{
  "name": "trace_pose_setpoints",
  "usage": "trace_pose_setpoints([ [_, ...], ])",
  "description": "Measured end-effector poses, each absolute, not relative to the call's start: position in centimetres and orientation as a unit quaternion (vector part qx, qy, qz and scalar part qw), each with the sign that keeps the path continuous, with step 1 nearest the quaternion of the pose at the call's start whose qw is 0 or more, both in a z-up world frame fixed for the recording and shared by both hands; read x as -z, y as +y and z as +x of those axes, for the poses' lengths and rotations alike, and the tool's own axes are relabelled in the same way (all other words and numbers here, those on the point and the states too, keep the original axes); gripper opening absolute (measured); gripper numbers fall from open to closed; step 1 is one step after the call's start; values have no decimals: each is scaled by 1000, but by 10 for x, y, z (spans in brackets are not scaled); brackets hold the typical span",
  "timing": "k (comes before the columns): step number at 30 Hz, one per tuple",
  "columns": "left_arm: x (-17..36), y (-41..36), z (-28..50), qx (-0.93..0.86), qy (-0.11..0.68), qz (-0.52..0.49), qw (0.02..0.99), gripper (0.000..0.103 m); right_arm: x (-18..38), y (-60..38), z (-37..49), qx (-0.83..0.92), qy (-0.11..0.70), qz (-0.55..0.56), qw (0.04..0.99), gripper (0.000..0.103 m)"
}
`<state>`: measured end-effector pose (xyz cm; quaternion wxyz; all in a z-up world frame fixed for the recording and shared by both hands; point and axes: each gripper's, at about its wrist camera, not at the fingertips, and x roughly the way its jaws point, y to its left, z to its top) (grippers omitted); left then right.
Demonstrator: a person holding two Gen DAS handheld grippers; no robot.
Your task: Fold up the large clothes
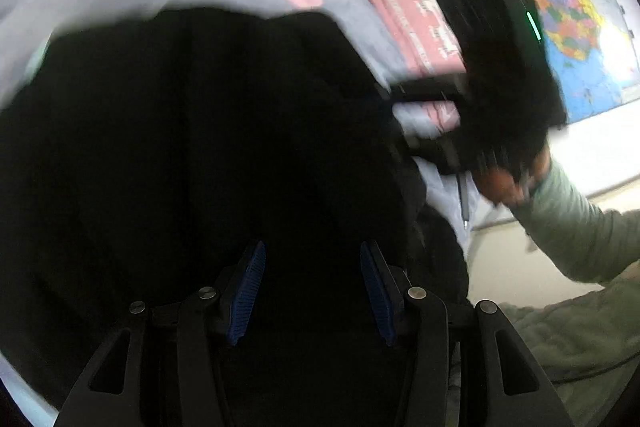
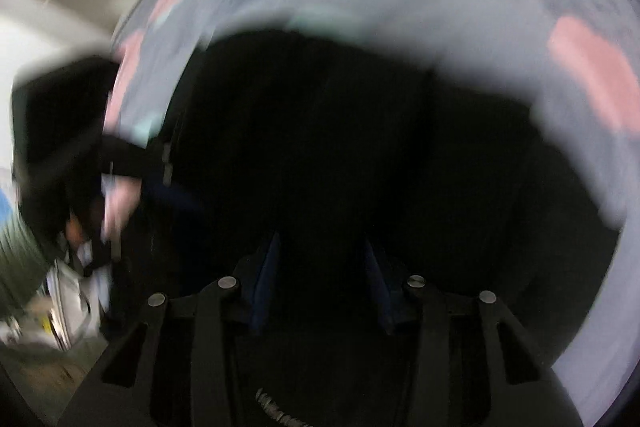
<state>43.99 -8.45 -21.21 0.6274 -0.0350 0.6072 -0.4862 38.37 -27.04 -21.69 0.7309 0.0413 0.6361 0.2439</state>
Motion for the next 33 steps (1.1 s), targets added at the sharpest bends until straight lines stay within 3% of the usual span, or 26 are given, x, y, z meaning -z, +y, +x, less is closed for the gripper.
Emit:
trace_pose_setpoints([
  [3, 234, -63, 425, 439, 621, -92, 643, 48, 244, -286, 361, -203, 635, 116, 736, 45],
  [4, 238, -57, 426, 423, 625, -116, 645, 39, 244, -297, 361, -195, 630, 159, 734, 44],
  [8, 202, -33, 421, 369, 585, -145, 707, 37, 197, -325, 351, -179, 592, 175, 766, 48],
  [9, 191, -27, 417, 359, 573, -138, 724, 43, 185, -330, 349, -172, 581, 162, 779, 51],
  [11, 168, -11, 412, 337, 549, -125, 755, 57, 164, -346, 340, -151, 555, 153, 803, 73],
  [13, 157, 1, 415, 313, 538, -124, 773, 64, 162, -360, 343, -131, 545, 167, 811, 75],
  [19, 185, 11, 441, 257, 570, -169, 762, 66, 209, -357, 370, -82, 576, 201, 788, 75],
  [21, 197, -4, 446, 262, 579, -178, 751, 66, 216, -341, 376, -102, 578, 204, 784, 56],
  [23, 201, -14, 444, 268, 571, -174, 756, 56, 205, -327, 374, -93, 564, 158, 805, 26],
  [24, 200, -17, 445, 268, 568, -166, 761, 21, 196, -324, 372, -84, 557, 136, 815, 19],
  [26, 194, -8, 444, 279, 553, -182, 764, 15, 178, -333, 367, -81, 539, 144, 826, 12],
  [29, 179, 23, 441, 308, 515, -224, 768, 14, 161, -347, 352, -92, 523, 166, 831, 12],
  [33, 205, 38, 437, 295, 538, -246, 751, 14, 204, -333, 353, -89, 562, 153, 808, 12],
])
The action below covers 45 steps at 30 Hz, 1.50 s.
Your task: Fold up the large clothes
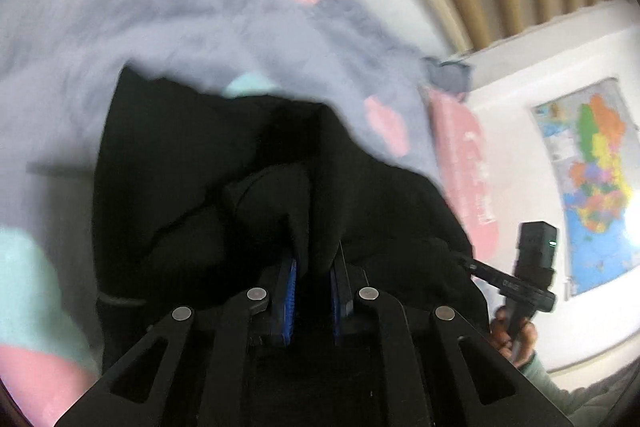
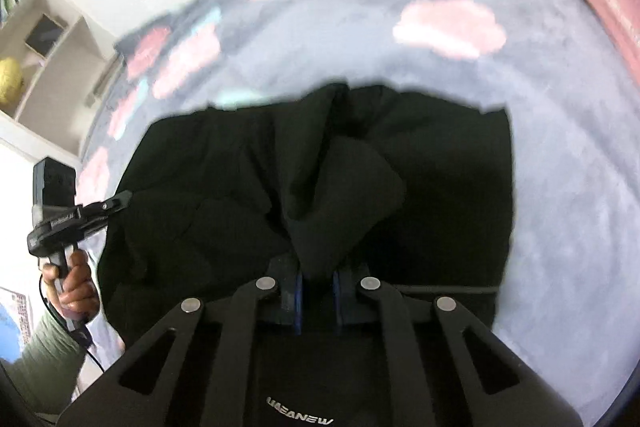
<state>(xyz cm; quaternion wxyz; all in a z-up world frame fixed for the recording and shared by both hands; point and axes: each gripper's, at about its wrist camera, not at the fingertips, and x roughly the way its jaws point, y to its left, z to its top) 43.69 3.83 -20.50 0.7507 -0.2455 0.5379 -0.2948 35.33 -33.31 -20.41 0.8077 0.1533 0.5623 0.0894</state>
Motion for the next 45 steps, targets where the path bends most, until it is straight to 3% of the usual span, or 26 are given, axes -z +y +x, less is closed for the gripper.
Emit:
trace_pose_setpoints([
  [3, 249, 31, 440, 273, 574, -258, 728, 17, 251, -329, 361, -91, 586, 184, 784, 15],
  [6, 247, 23, 437, 274, 578, -225, 735, 19, 247, -339, 361, -101, 589, 218, 772, 19],
  [8, 231, 19, 434, 274, 584, -190, 740, 26, 232, -343, 357, -99, 596, 205, 770, 38],
  [10, 213, 21, 429, 270, 581, -163, 750, 42, 206, -340, 349, -92, 589, 169, 785, 50],
  [13, 168, 26, 412, 253, 543, -122, 792, 50, 168, -330, 338, -103, 559, 137, 811, 58],
  [19, 134, -8, 396, 314, 500, -127, 797, 54, 149, -267, 337, -139, 529, 63, 835, 58],
  [24, 195, -59, 393, 306, 573, -65, 757, 53, 220, -239, 339, -128, 581, 3, 804, 58],
  [25, 226, -62, 395, 276, 603, -47, 747, 53, 230, -238, 338, -126, 587, 7, 800, 57],
  [27, 246, -61, 396, 266, 611, -68, 743, 53, 238, -239, 335, -120, 580, 13, 805, 57],
  [33, 205, -63, 384, 267, 582, -54, 766, 53, 180, -253, 311, -120, 555, 40, 822, 57],
  [38, 149, -34, 352, 315, 520, -124, 784, 53, 131, -256, 284, -130, 508, 38, 851, 57],
  [41, 145, -23, 341, 315, 514, -129, 787, 53, 138, -243, 279, -140, 502, 29, 853, 57],
  [45, 168, -33, 337, 307, 520, -105, 790, 53, 188, -232, 290, -132, 511, 6, 849, 57],
])
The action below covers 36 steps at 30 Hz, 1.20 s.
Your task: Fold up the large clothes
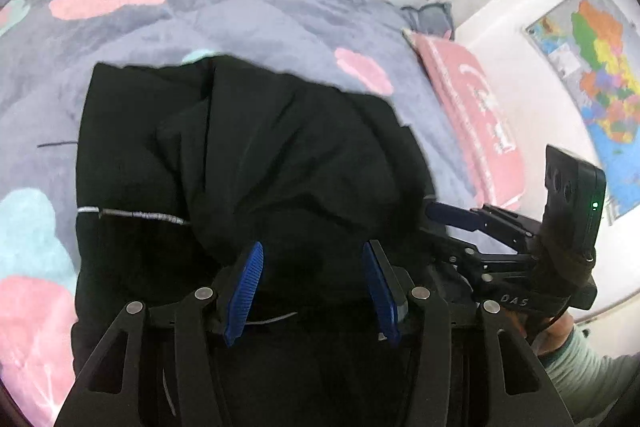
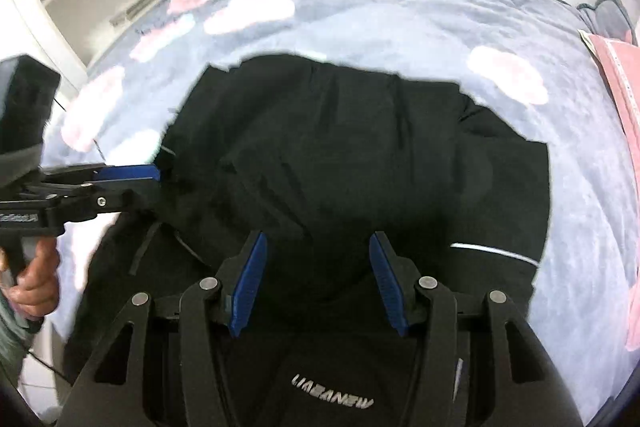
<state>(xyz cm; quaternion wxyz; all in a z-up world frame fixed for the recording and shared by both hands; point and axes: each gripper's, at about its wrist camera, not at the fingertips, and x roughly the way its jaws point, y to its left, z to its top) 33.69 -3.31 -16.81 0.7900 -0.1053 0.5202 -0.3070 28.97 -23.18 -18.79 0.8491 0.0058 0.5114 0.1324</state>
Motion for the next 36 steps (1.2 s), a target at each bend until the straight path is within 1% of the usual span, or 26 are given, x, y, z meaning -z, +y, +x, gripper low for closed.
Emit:
trace_pose_setpoints([
  [3, 196, -43, 341, 287, 529, -68, 796, 53, 232, -222, 292, -122, 532, 2, 838, 57],
  [4, 213, -40, 342, 277, 541, -45, 793, 53, 244, -221, 292, -120, 534, 5, 837, 57],
  [6, 238, -44, 343, 270, 552, -34, 788, 53, 254, -221, 286, -114, 519, 6, 847, 57],
  [7, 240, -44, 342, 271, 544, -32, 794, 53, 254, -222, 281, -113, 508, 5, 854, 57],
  [9, 236, -42, 336, 278, 522, -25, 806, 53, 251, -226, 271, -117, 496, 12, 861, 57],
  [12, 218, -26, 320, 297, 489, -35, 819, 53, 239, -240, 253, -127, 478, 32, 868, 58],
  [16, 185, 14, 283, 282, 432, -11, 857, 53, 217, -266, 210, -100, 443, 22, 891, 58],
  [19, 172, 47, 249, 255, 407, -1, 877, 55, 204, -284, 173, -68, 417, 12, 906, 58],
  [23, 169, 102, 192, 202, 392, -2, 898, 55, 189, -309, 117, -32, 400, 29, 916, 58],
  [25, 176, 117, 168, 186, 391, -11, 901, 57, 181, -321, 92, -20, 396, 42, 917, 59],
  [30, 195, 171, 118, 151, 437, -83, 883, 57, 179, -341, 30, -7, 400, 67, 914, 62],
  [32, 193, 196, 93, 150, 433, -101, 883, 57, 177, -347, 11, -6, 399, 70, 914, 62],
  [34, 181, 212, 66, 149, 413, -105, 892, 58, 172, -354, -8, -10, 393, 77, 916, 62],
  [35, 174, 213, 58, 149, 405, -102, 897, 58, 169, -358, -19, -9, 389, 78, 918, 68],
  [36, 168, 216, 51, 147, 399, -96, 900, 65, 170, -362, -26, -5, 386, 78, 919, 72],
])
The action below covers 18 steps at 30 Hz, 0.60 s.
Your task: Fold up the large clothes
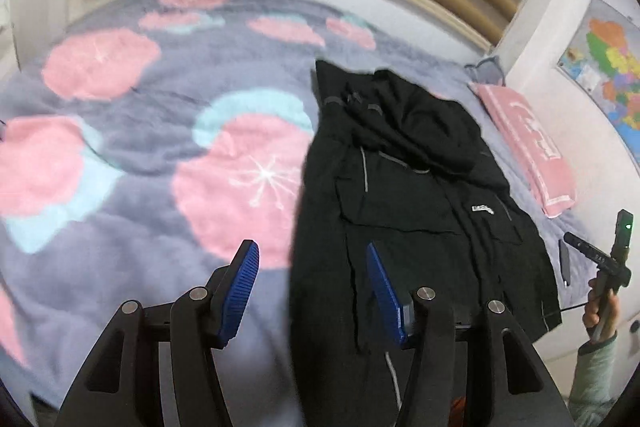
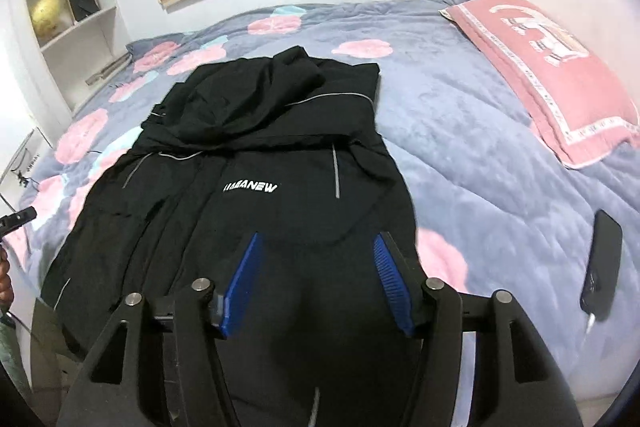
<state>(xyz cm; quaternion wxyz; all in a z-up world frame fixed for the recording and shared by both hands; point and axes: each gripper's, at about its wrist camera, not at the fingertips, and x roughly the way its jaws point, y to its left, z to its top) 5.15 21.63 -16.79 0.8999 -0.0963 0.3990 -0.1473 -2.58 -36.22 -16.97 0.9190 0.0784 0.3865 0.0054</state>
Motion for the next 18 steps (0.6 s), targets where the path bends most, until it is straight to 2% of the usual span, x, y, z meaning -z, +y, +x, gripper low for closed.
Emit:
trace_pose_setpoints([
  [1, 164, 219, 43, 145, 396, -84, 903, 80, 173, -367, -31, 0, 386, 83, 919, 79],
  [2, 165, 219, 39, 144, 396, -77, 904, 85, 179, -372, -35, 3, 388, 91, 917, 80],
  [6, 200, 200, 47, 167, 427, -90, 884, 85, 209, -389, -39, 6, 414, 131, 901, 80],
  [8, 231, 185, 56, 159, 459, -80, 870, 80, 227, -396, -38, 24, 434, 134, 891, 79],
  [9, 245, 176, 59, 155, 471, -69, 866, 67, 234, -401, -39, 31, 441, 135, 887, 79],
  [10, 252, 173, 60, 156, 477, -66, 863, 63, 239, -404, -40, 34, 446, 138, 884, 79],
  [13, 266, 172, 64, 150, 483, -85, 858, 63, 254, -414, -43, 29, 459, 160, 873, 79],
  [15, 267, 180, 65, 154, 483, -117, 854, 63, 266, -415, -42, 19, 471, 172, 865, 75],
  [17, 269, 185, 67, 155, 486, -140, 849, 63, 278, -410, -38, 3, 485, 181, 855, 59],
  [18, 268, 184, 67, 154, 486, -141, 848, 63, 280, -406, -38, -3, 485, 185, 854, 56],
])
